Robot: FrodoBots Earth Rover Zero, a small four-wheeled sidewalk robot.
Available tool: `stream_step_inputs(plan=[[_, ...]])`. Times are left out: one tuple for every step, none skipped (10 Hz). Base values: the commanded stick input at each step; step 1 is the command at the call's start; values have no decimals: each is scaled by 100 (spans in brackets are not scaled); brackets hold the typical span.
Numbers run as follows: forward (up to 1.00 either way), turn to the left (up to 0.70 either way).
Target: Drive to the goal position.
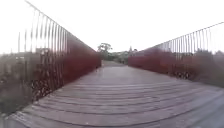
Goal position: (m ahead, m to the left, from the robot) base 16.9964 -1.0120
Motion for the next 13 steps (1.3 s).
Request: stream_step_inputs(plan=[[70, 0], [70, 0], [70, 0], [70, 0], [70, 0], [70, 0], [70, 0], [70, 0], [70, -35], [70, -35], [70, -35], [70, -35], [70, -35]])
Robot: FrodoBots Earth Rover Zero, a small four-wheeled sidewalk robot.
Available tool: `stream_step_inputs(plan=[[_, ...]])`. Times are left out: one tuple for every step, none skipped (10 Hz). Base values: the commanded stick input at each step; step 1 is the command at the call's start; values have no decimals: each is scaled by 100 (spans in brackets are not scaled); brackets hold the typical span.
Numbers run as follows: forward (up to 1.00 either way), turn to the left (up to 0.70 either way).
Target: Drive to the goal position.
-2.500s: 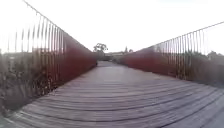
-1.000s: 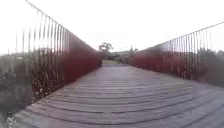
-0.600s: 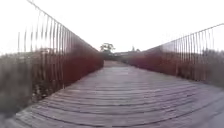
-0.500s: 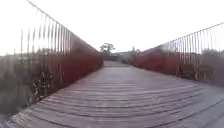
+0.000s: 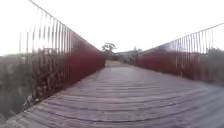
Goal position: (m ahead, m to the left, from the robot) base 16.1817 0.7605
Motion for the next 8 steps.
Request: stream_step_inputs(plan=[[70, -35], [70, -35], [70, -35], [70, -35], [70, 0], [70, 0], [70, 0], [70, 0]])
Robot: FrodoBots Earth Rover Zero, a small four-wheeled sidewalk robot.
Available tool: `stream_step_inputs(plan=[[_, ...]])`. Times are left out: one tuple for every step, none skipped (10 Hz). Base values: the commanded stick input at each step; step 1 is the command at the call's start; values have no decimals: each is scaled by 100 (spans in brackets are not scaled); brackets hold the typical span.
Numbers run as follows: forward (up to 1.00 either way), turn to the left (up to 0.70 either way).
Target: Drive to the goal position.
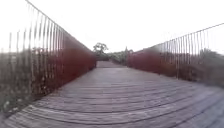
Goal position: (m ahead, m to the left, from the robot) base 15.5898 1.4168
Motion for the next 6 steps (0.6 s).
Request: stream_step_inputs(plan=[[70, 0], [70, 0], [70, 0], [70, 0], [70, 0], [70, 0]])
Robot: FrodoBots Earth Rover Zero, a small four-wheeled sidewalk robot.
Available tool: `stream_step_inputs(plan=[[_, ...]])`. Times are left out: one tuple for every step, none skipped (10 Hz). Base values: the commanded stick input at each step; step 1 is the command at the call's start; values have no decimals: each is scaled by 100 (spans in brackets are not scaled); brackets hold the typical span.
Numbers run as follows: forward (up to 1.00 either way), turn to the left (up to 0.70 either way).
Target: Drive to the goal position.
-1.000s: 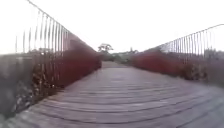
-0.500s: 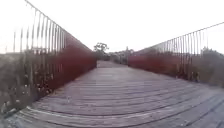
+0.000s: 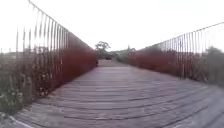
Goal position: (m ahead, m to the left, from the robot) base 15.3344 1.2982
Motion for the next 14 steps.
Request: stream_step_inputs(plan=[[70, 0], [70, -5], [70, -18], [70, -30], [70, -35], [70, -35], [70, -35], [70, -35], [70, -35], [70, -35], [70, -29], [70, -18], [70, -7], [70, 0]])
